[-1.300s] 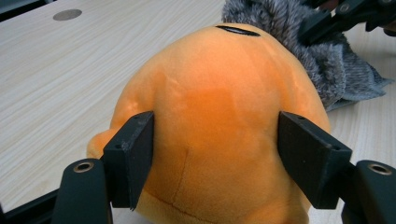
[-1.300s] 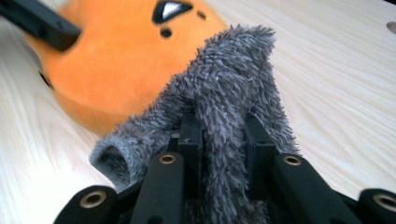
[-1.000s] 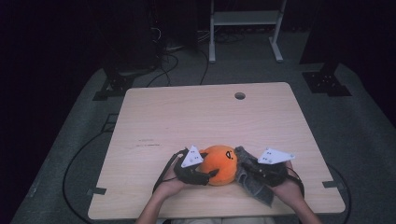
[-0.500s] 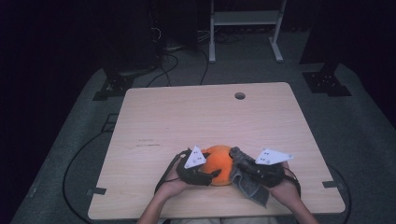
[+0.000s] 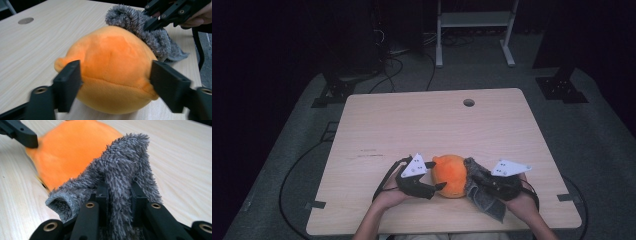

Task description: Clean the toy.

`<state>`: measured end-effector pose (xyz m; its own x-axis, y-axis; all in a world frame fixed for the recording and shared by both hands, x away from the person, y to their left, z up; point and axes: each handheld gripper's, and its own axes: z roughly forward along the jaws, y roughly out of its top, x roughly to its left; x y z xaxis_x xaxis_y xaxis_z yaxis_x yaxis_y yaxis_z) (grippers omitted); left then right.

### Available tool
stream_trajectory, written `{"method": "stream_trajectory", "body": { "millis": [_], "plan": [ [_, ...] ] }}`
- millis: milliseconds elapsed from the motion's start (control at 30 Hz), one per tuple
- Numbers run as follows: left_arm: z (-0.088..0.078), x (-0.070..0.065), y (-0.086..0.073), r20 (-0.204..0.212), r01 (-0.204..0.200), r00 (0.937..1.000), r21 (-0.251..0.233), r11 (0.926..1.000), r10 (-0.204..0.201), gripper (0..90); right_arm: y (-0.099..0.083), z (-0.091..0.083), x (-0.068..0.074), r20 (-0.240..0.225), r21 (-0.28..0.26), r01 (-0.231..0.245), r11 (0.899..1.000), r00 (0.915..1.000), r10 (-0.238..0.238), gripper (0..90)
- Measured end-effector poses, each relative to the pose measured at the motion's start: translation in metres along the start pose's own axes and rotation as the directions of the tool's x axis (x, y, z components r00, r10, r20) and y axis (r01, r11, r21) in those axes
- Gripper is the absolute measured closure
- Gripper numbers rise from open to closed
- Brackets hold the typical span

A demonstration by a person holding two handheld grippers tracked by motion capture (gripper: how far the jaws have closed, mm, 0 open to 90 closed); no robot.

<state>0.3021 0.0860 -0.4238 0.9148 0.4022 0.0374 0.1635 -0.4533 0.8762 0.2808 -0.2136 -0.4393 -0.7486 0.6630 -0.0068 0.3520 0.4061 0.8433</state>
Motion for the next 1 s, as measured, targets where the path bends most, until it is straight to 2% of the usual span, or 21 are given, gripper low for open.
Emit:
{"method": "stream_trajectory", "body": {
  "millis": [67,133,167,200,233,267,300,333,400,467,500,567,600,633,667,767,800,833,867,933,1000],
  "plan": [
    [0.003,0.001,-0.003,-0.020,0.004,0.9998,0.007,1.0000,-0.004,30.8,-0.001,0.000,-0.002,0.013,0.016,0.002,1.000,0.9999,-0.002,72.7],
    [0.007,0.001,-0.004,-0.026,0.036,0.9990,-0.012,0.9993,-0.036,34.6,0.002,-0.005,-0.002,0.083,0.042,0.025,0.999,0.9961,-0.029,72.9],
    [0.007,0.001,-0.004,-0.026,0.036,0.9990,-0.012,0.9993,-0.036,34.8,0.002,-0.005,-0.002,0.083,0.042,0.025,0.999,0.9961,-0.029,72.9],
    [0.009,-0.003,-0.002,-0.026,0.016,0.9995,-0.012,0.9998,-0.016,34.9,0.010,-0.013,0.004,0.059,-0.022,0.026,0.999,0.9979,-0.024,72.9],
    [0.009,-0.003,-0.002,-0.026,0.016,0.9995,-0.012,0.9998,-0.016,34.9,0.010,-0.013,0.004,0.059,-0.022,0.026,0.999,0.9979,-0.024,72.9],
    [0.012,-0.008,0.000,-0.021,-0.011,0.9997,-0.016,0.9998,0.010,34.8,0.018,-0.015,0.018,0.001,-0.068,0.047,0.997,0.9989,-0.047,72.8],
    [0.012,-0.008,0.000,-0.021,-0.011,0.9997,-0.016,0.9998,0.010,34.3,0.018,-0.015,0.018,0.001,-0.068,0.047,0.997,0.9989,-0.047,72.8],
    [0.011,-0.010,0.003,-0.003,-0.027,0.9996,-0.007,0.9996,0.027,31.2,0.021,-0.006,0.031,-0.001,-0.044,0.092,0.995,0.9957,-0.092,72.5],
    [0.007,-0.007,0.004,0.017,-0.013,0.9998,-0.010,0.9999,0.013,23.8,0.017,0.000,0.031,0.003,-0.033,0.106,0.994,0.9944,-0.106,72.6],
    [0.006,-0.005,0.002,0.022,-0.001,0.9998,-0.010,1.0000,0.001,24.9,0.015,0.000,0.024,-0.011,-0.045,0.071,0.996,0.9974,-0.071,72.7],
    [0.006,-0.005,0.001,0.024,0.005,0.9997,-0.010,0.9999,-0.005,24.9,0.015,0.000,0.024,-0.011,-0.045,0.071,0.996,0.9974,-0.071,72.7],
    [0.009,-0.005,-0.001,0.014,-0.003,0.9999,-0.017,0.9998,0.003,31.5,0.012,-0.001,0.021,-0.013,-0.047,0.064,0.997,0.9978,-0.064,72.6],
    [0.009,-0.005,0.001,0.010,0.002,0.9999,-0.021,0.9998,-0.002,37.2,0.011,-0.002,0.019,0.007,-0.033,0.067,0.997,0.9977,-0.067,72.6],
    [0.009,-0.005,0.001,0.010,0.002,0.9999,-0.021,0.9998,-0.002,38.1,0.011,-0.002,0.019,0.007,-0.033,0.067,0.997,0.9977,-0.067,72.6],
    [0.010,-0.005,0.001,0.004,0.005,1.0000,-0.029,0.9996,-0.005,38.8,0.009,-0.005,0.014,0.065,-0.001,0.069,0.998,0.9955,-0.069,72.7],
    [0.013,-0.007,0.000,-0.002,0.000,1.0000,-0.030,0.9995,0.000,39.5,0.009,-0.009,0.016,0.091,-0.004,0.088,0.996,0.9920,-0.087,72.8],
    [0.014,-0.009,0.001,0.000,-0.012,0.9999,-0.034,0.9994,0.012,38.9,0.014,-0.014,0.023,0.051,-0.053,0.089,0.995,0.9950,-0.086,72.8],
    [0.014,-0.009,0.001,0.000,-0.012,0.9999,-0.034,0.9994,0.012,36.9,0.014,-0.014,0.023,0.051,-0.053,0.089,0.995,0.9950,-0.086,72.8],
    [0.013,-0.010,0.002,0.005,-0.015,0.9999,-0.034,0.9993,0.016,36.9,0.016,-0.014,0.027,0.027,-0.063,0.091,0.994,0.9956,-0.090,72.8],
    [0.009,-0.007,0.004,0.020,-0.007,0.9998,-0.031,0.9995,0.008,24.6,0.016,-0.007,0.030,0.037,-0.029,0.123,0.992,0.9919,-0.122,72.7],
    [0.008,-0.006,0.005,0.045,0.013,0.9989,-0.011,0.9999,-0.012,15.5,0.013,-0.004,0.025,0.030,-0.028,0.102,0.994,0.9945,-0.101,72.7]
  ]
}}
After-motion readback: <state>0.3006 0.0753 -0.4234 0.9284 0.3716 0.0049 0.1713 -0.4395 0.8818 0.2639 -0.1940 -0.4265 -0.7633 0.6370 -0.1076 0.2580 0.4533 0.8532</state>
